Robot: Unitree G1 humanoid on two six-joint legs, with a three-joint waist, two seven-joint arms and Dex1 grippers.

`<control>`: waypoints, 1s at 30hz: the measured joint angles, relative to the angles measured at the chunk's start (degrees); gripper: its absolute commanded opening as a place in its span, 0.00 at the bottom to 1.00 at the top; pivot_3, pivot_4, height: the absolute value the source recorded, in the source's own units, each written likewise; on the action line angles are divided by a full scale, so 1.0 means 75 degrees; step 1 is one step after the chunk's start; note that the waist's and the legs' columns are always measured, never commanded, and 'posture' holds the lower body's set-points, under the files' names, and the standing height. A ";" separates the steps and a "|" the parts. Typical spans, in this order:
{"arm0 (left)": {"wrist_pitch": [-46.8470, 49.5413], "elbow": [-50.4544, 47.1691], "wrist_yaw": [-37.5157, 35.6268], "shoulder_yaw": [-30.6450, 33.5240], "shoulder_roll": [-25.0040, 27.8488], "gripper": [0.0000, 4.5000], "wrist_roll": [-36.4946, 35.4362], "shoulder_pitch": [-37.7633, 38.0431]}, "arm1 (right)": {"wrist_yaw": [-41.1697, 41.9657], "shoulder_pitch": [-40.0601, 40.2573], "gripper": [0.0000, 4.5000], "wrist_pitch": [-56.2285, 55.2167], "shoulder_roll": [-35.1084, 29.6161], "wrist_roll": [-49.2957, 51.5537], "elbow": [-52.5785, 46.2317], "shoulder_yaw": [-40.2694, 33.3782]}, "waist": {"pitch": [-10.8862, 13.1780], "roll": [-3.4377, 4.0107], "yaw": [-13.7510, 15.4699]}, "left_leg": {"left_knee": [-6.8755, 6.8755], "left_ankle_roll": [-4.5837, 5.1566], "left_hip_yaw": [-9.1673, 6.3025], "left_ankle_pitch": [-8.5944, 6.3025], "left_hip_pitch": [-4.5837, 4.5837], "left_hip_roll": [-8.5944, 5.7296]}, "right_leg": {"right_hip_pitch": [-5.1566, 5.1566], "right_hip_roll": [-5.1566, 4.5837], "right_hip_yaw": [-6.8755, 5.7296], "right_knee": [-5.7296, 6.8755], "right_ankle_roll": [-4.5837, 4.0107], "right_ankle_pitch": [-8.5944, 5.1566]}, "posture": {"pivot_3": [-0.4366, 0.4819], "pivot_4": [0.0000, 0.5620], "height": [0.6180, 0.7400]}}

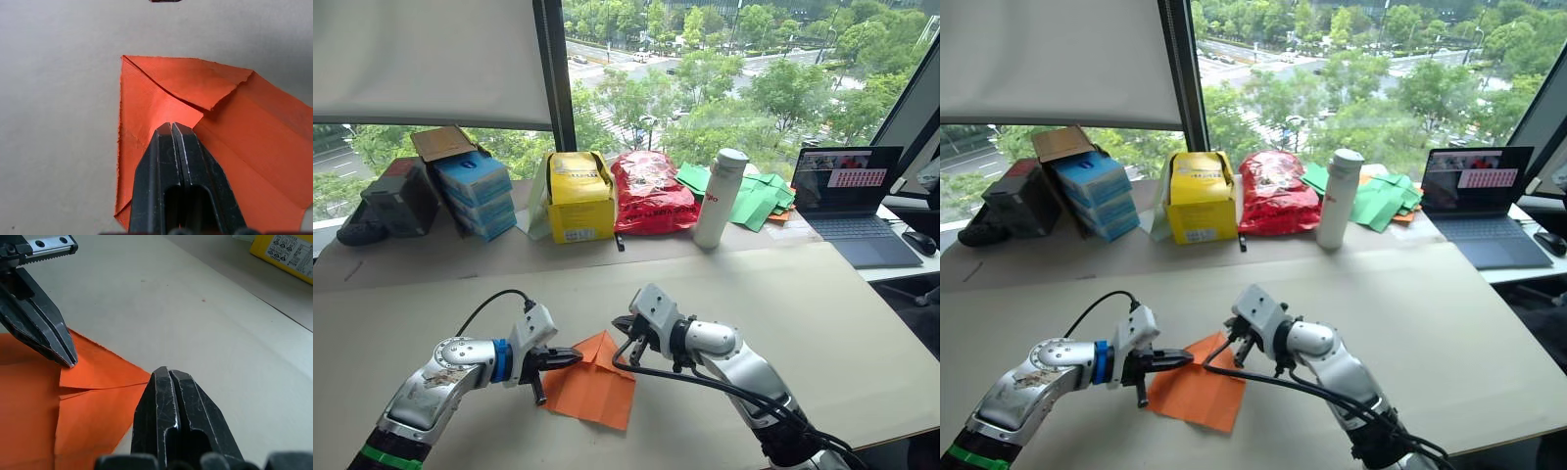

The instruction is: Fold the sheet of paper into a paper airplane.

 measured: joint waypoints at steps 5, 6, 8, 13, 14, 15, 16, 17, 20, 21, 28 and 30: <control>-0.0608 0.0230 -0.0043 -0.0186 0.0003 0.01 0.0346 -0.0078 | 0.0670 0.0503 0.00 0.0175 -0.0912 0.0321 -0.0686 0.0031 | 0.0000 0.0001 0.0088 | 0.0011 0.0003 0.0001 0.0000 0.0012 0.0002 | 0.0017 -0.0002 -0.0002 0.0000 0.0000 0.0000 | 0.48 0.27 1.00; -0.0655 0.0241 -0.0050 -0.0190 0.0003 0.01 0.0371 -0.0075 | 0.0785 0.0574 0.00 0.0176 -0.1072 0.0393 -0.0768 0.0036 | 0.0000 0.0001 0.0094 | 0.0011 0.0003 0.0000 0.0000 0.0013 0.0002 | 0.0019 -0.0002 -0.0003 0.0000 0.0000 0.0000 | 0.48 0.27 1.00; -0.0754 0.0281 -0.0084 -0.0205 0.0000 0.01 0.0393 -0.0074 | 0.1079 0.0818 0.00 0.0173 -0.1528 0.0478 -0.1019 0.0099 | 0.0000 0.0000 0.0101 | 0.0013 0.0006 0.0001 -0.0002 0.0014 0.0002 | 0.0020 -0.0003 -0.0003 0.0001 0.0000 0.0000 | 0.48 0.27 1.00; -0.0840 0.0339 -0.0101 -0.0214 -0.0006 0.01 0.0402 -0.0057 | 0.1483 0.1122 0.00 -0.0040 -0.2396 0.0408 -0.1217 0.0447 | -0.0002 0.0001 0.0101 | 0.0016 0.0009 0.0004 -0.0004 0.0021 0.0003 | 0.0031 -0.0006 -0.0002 -0.0002 0.0002 -0.0001 | 0.48 0.27 1.00; -0.0842 0.0339 -0.0099 -0.0214 -0.0008 0.01 0.0402 -0.0053 | 0.1502 0.1119 0.00 -0.0112 -0.2464 0.0349 -0.1244 0.0507 | -0.0002 0.0000 0.0104 | 0.0016 0.0008 0.0003 -0.0003 0.0023 0.0006 | 0.0033 -0.0005 -0.0003 -0.0002 0.0002 -0.0001 | 0.48 0.27 1.00; -0.0842 0.0339 -0.0098 -0.0214 -0.0012 0.01 0.0402 -0.0048 | 0.1507 0.1102 0.00 -0.0179 -0.2534 0.0265 -0.1261 0.0588 | -0.0003 0.0000 0.0107 | 0.0016 0.0008 0.0002 -0.0003 0.0026 0.0007 | 0.0036 -0.0005 -0.0005 -0.0002 0.0002 -0.0002 | 0.48 0.27 1.00; -0.0841 0.0339 -0.0097 -0.0216 -0.0015 0.01 0.0402 -0.0043 | 0.1507 0.1087 0.00 -0.0257 -0.2598 0.0185 -0.1281 0.0658 | -0.0003 -0.0001 0.0107 | 0.0016 0.0008 0.0002 -0.0004 0.0029 0.0007 | 0.0039 -0.0005 -0.0005 -0.0003 0.0003 -0.0002 | 0.48 0.27 1.00; -0.0841 0.0338 -0.0094 -0.0215 -0.0015 0.01 0.0402 -0.0037 | 0.1512 0.1090 0.00 -0.0311 -0.2622 0.0138 -0.1298 0.0737 | -0.0004 -0.0002 0.0108 | 0.0015 0.0009 0.0002 -0.0005 0.0033 0.0007 | 0.0043 -0.0005 -0.0005 -0.0004 0.0003 -0.0002 | 0.48 0.27 1.00; -0.0842 0.0333 -0.0083 -0.0199 -0.0015 0.01 0.0402 0.0007 | 0.1491 0.1103 0.00 -0.0338 -0.2531 0.0059 -0.1328 0.0848 | -0.0009 -0.0010 0.0099 | 0.0011 0.0013 0.0002 -0.0008 0.0057 0.0010 | 0.0065 -0.0004 -0.0004 -0.0009 0.0004 -0.0003 | 0.48 0.27 1.00; -0.0842 0.0333 -0.0076 -0.0195 -0.0015 0.01 0.0402 0.0024 | 0.1464 0.1113 0.00 -0.0337 -0.2428 0.0044 -0.1321 0.0888 | -0.0009 -0.0011 0.0093 | 0.0007 0.0013 0.0002 -0.0009 0.0073 0.0014 | 0.0081 -0.0002 -0.0005 -0.0013 0.0005 -0.0003 | 0.48 0.27 1.00; -0.0833 0.0294 0.0009 -0.0205 -0.0015 0.01 0.0405 0.0089 | 0.1234 0.1129 0.00 -0.0284 -0.1907 -0.0015 -0.1180 0.1045 | -0.0008 -0.0009 0.0091 | -0.0002 0.0009 0.0003 -0.0017 0.0130 0.0022 | 0.0135 -0.0001 -0.0013 -0.0021 0.0002 -0.0020 | 0.48 0.27 1.00; -0.0832 0.0278 0.0011 -0.0215 -0.0017 0.01 0.0404 0.0081 | 0.1461 0.1213 0.00 -0.0104 -0.2084 0.0318 -0.1329 0.0850 | -0.0004 -0.0004 0.0111 | 0.0002 0.0015 0.0003 -0.0021 0.0126 0.0020 | 0.0134 -0.0003 -0.0013 -0.0021 0.0002 -0.0020 | 0.48 0.27 1.00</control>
